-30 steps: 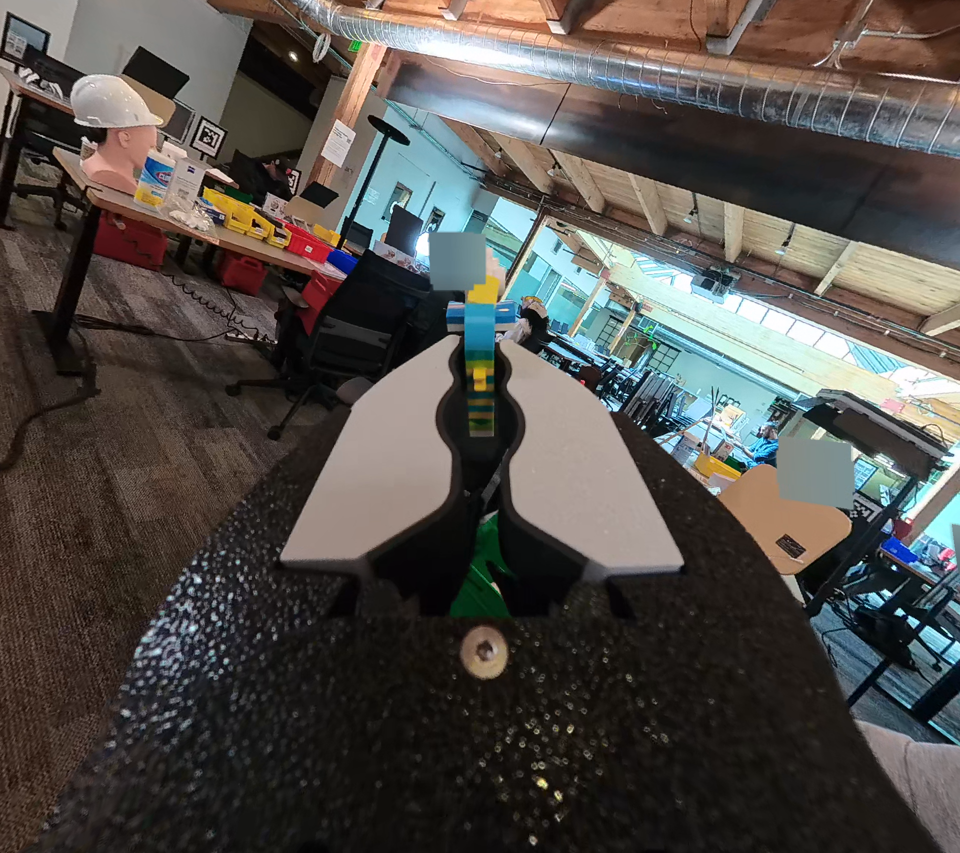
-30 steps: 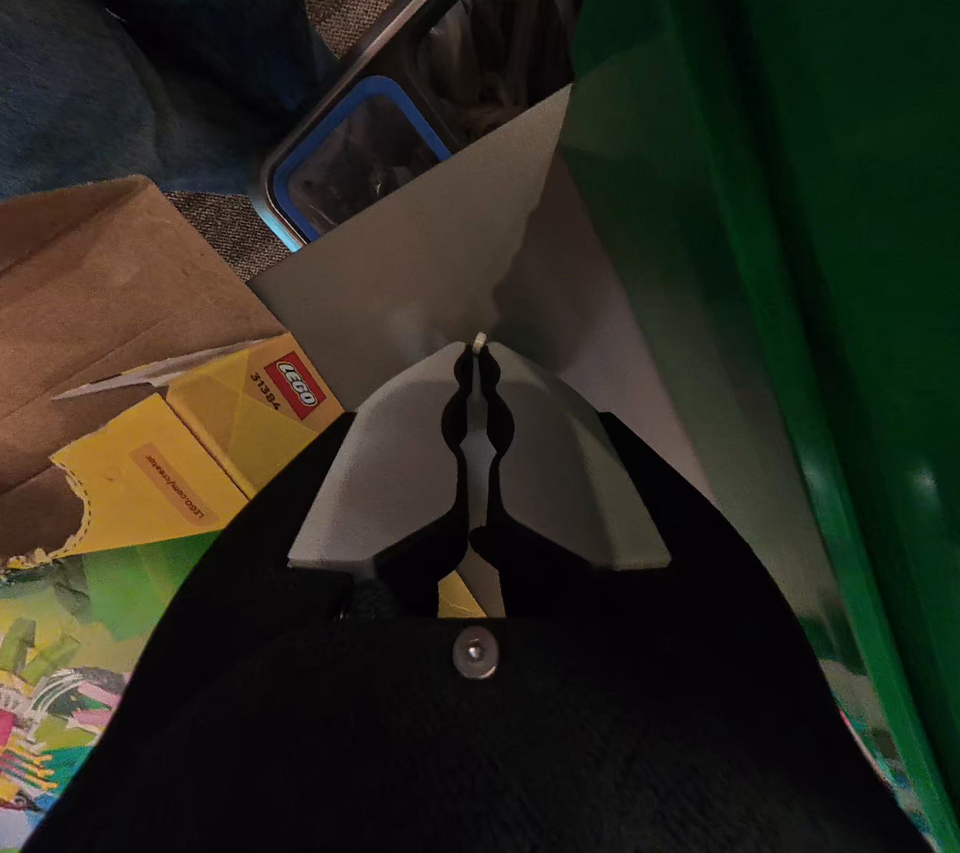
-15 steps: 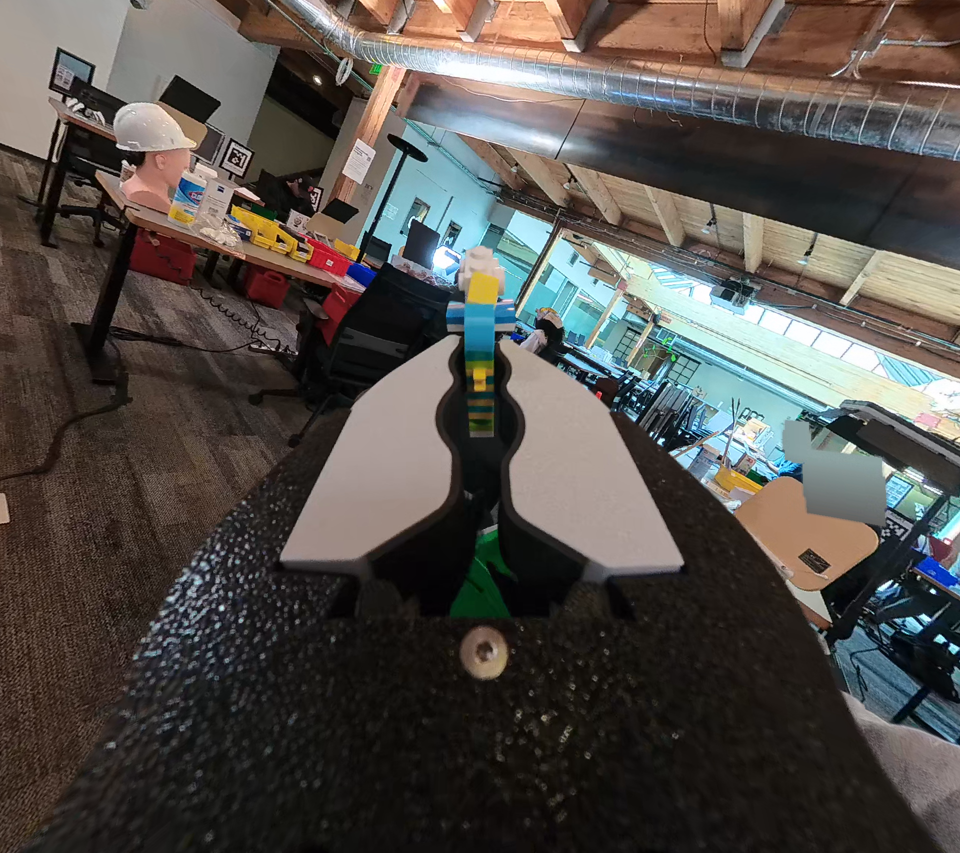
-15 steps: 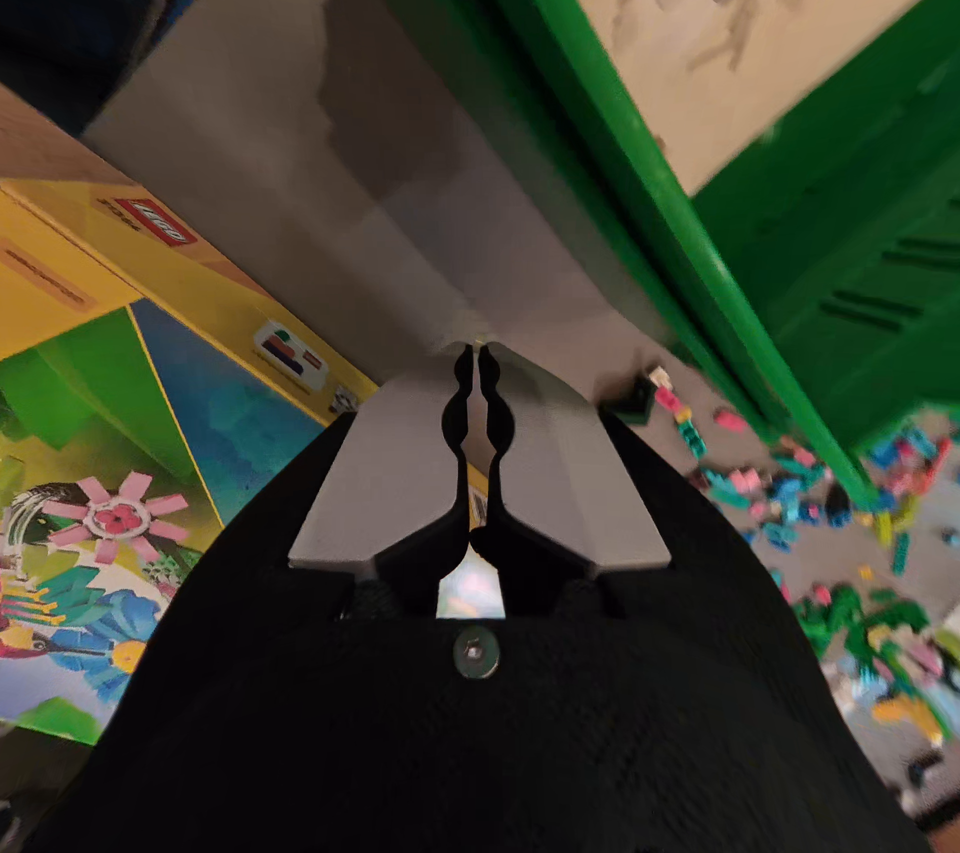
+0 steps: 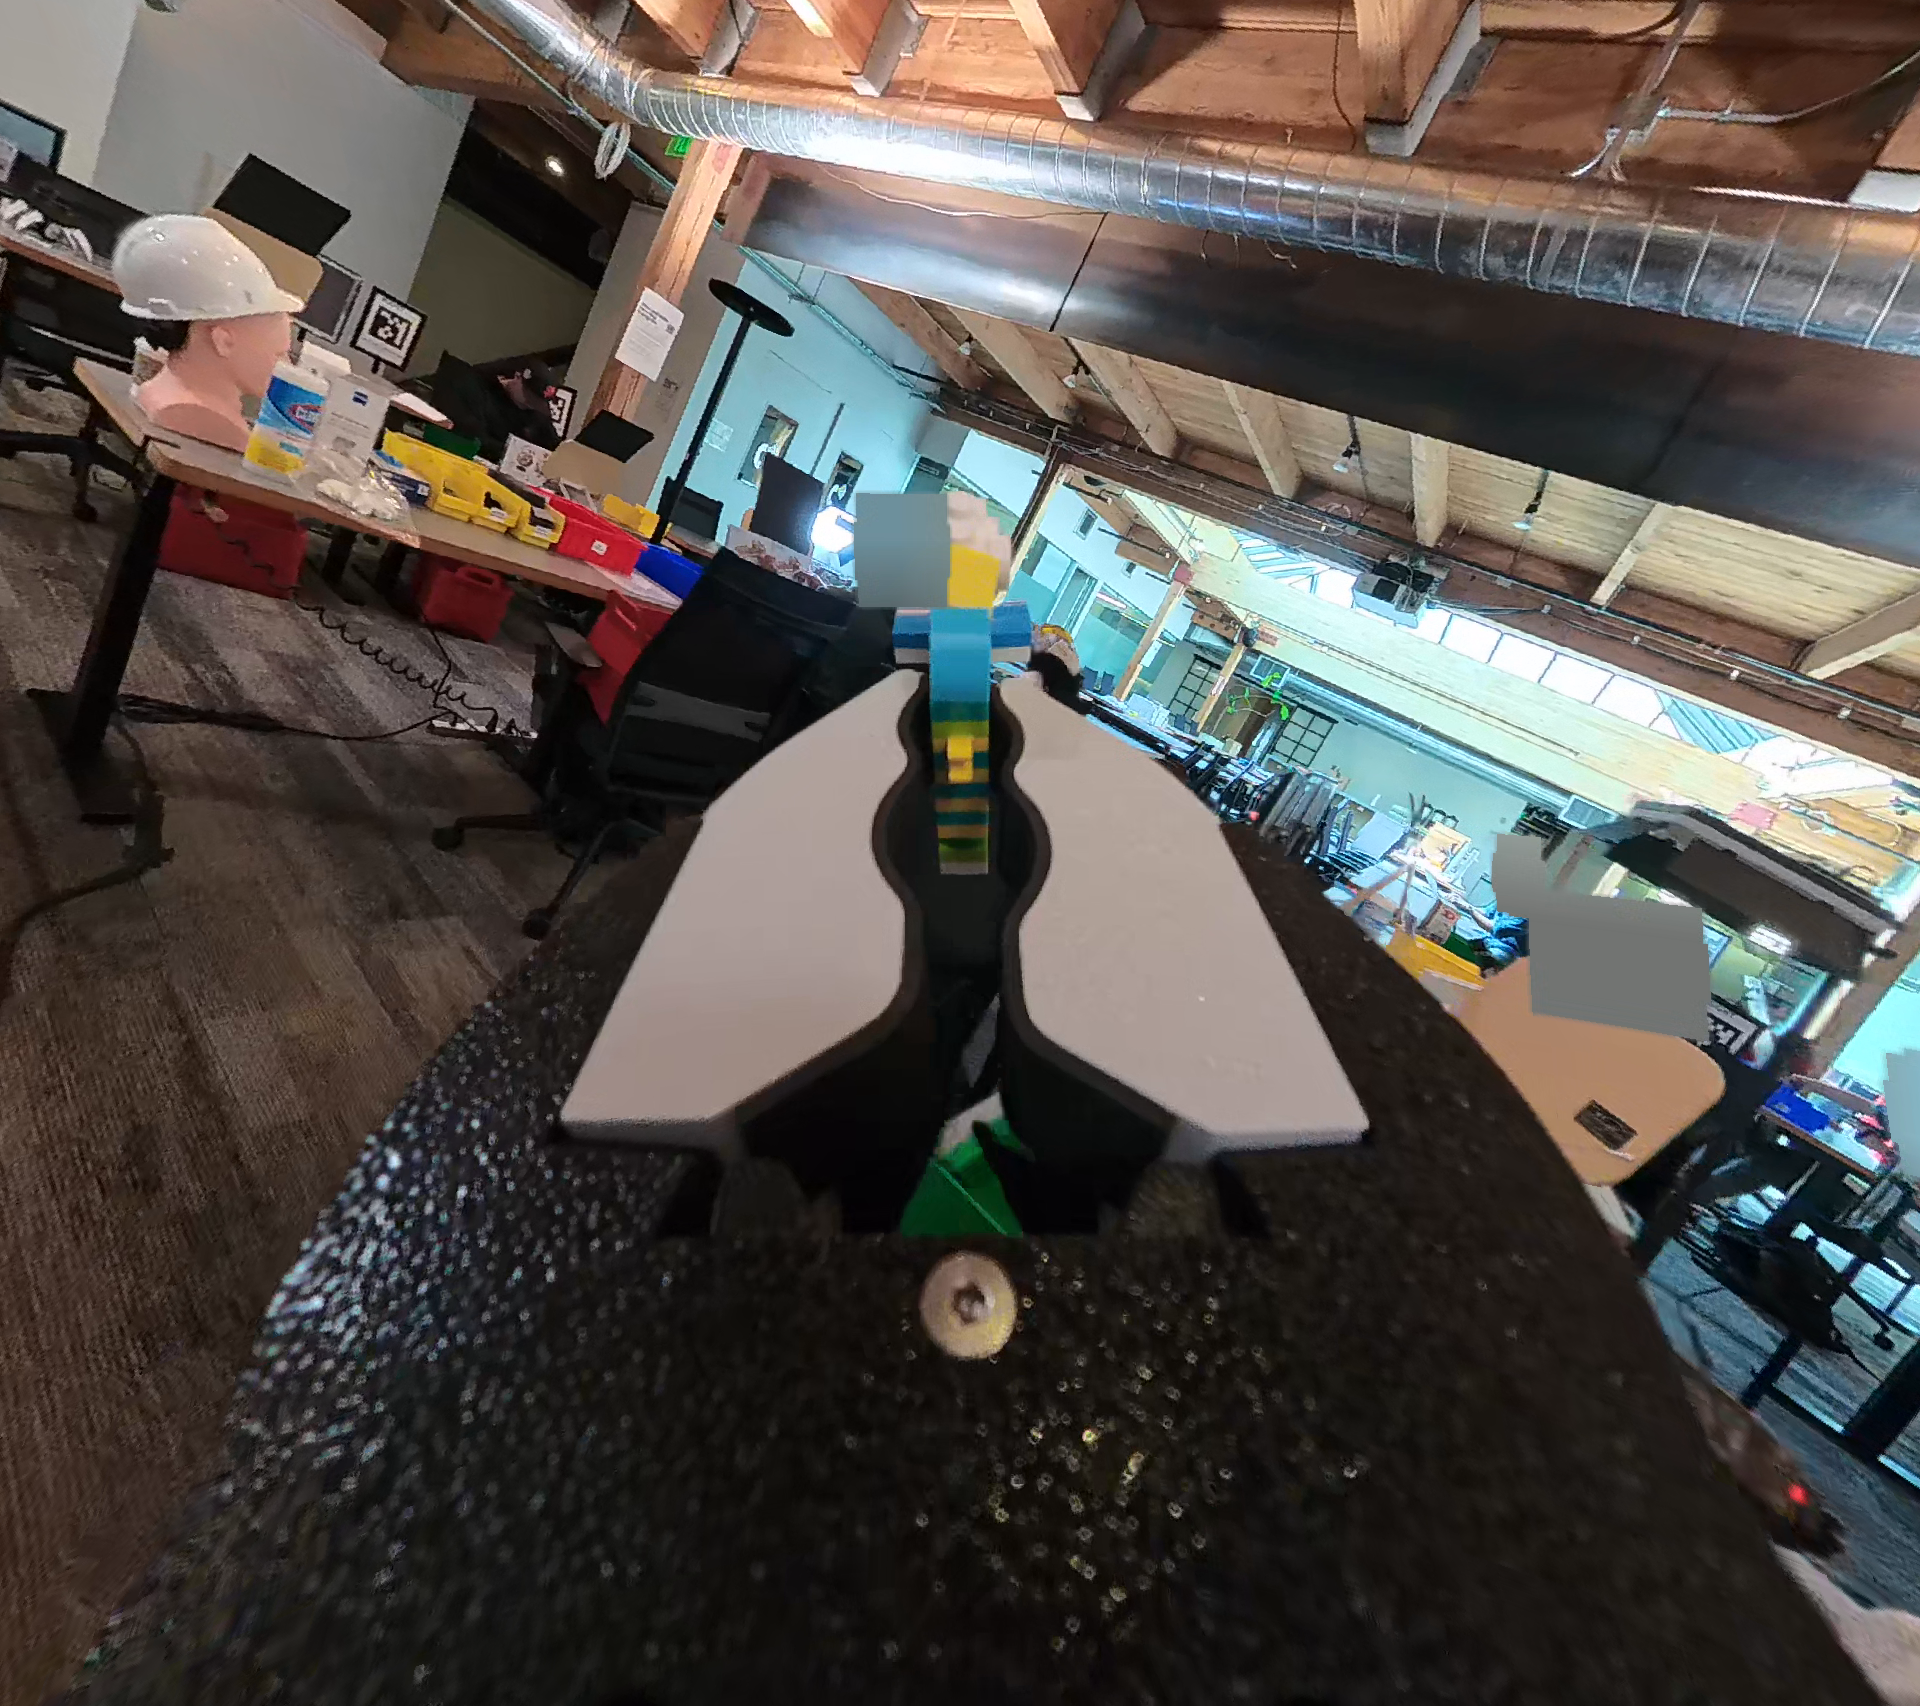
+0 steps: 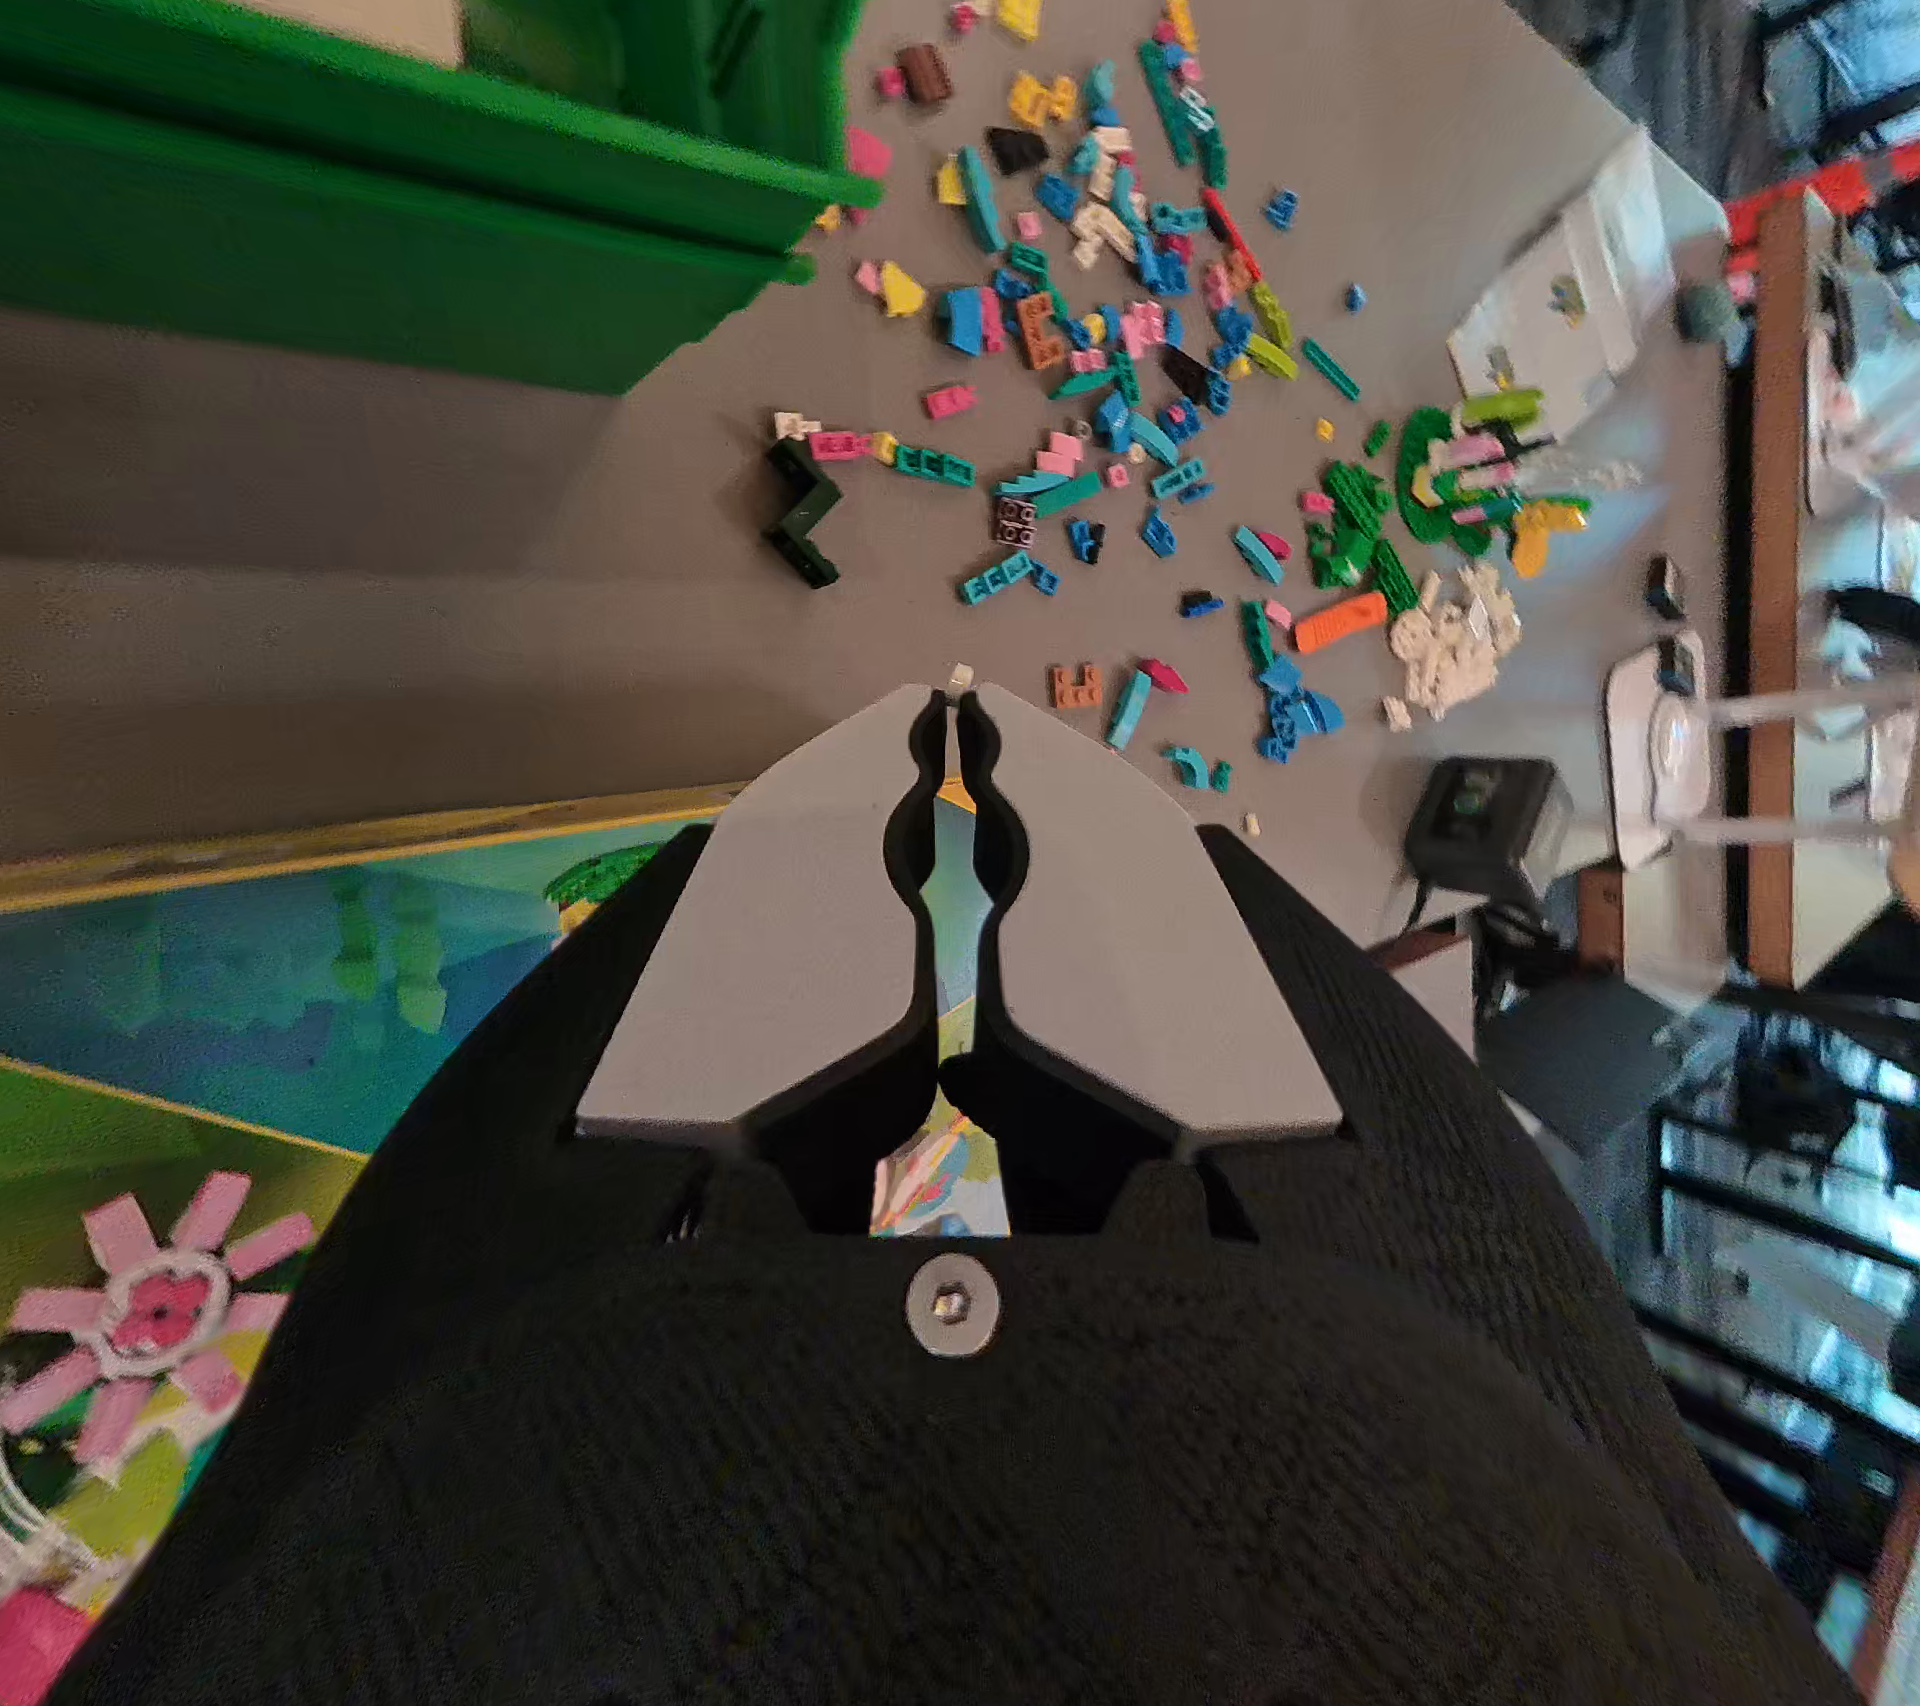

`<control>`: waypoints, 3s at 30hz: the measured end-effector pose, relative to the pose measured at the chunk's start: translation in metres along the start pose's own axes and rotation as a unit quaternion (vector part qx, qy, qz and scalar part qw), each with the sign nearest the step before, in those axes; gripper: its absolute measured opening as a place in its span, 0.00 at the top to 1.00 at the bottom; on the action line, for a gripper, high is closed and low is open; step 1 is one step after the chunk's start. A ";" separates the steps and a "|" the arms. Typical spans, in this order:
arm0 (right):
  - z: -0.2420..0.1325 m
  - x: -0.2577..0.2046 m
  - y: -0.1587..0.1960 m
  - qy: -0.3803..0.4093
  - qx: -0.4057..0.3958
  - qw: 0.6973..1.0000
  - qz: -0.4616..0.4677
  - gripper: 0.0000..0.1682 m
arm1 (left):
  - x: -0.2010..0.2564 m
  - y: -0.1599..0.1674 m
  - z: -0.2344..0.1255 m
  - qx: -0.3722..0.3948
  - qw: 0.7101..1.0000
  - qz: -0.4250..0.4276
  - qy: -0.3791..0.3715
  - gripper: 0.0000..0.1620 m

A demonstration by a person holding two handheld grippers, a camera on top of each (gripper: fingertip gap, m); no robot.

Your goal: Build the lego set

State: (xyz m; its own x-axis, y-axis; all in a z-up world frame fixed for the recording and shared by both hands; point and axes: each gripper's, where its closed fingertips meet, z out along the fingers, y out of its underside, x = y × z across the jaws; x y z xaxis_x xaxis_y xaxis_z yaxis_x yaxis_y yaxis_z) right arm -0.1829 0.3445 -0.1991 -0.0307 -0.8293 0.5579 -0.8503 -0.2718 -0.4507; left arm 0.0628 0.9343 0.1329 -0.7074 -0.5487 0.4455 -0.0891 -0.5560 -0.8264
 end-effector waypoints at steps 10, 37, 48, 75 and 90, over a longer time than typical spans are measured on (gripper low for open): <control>-0.025 0.046 -0.060 0.199 -0.045 0.965 0.164 0.99 | -0.181 -0.052 0.087 -0.022 0.999 0.037 0.009 0.95; 0.001 0.156 -0.280 0.449 -0.012 0.794 0.409 0.99 | -0.196 0.129 0.649 -0.166 0.903 0.013 0.395 0.95; 0.021 0.154 -0.315 0.514 -0.035 0.757 0.402 0.99 | -0.027 0.349 0.734 -0.314 0.713 -0.025 0.627 0.95; -0.029 0.129 -0.197 0.651 -0.113 0.505 0.555 1.00 | 0.424 0.436 0.393 -0.333 0.217 -0.288 0.871 0.95; 0.089 0.121 -0.205 0.721 -0.089 0.467 0.503 1.00 | 0.405 0.532 0.381 -0.225 0.086 -0.357 0.903 0.95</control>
State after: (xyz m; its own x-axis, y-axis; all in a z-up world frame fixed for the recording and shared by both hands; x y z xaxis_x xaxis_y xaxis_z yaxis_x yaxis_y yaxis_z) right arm 0.0348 0.2566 -0.1009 -0.6745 0.7347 0.0727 -0.0494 0.0533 -0.9974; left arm -0.0041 0.1787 0.0053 0.6701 0.7423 -0.0060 -0.2928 0.2568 -0.9210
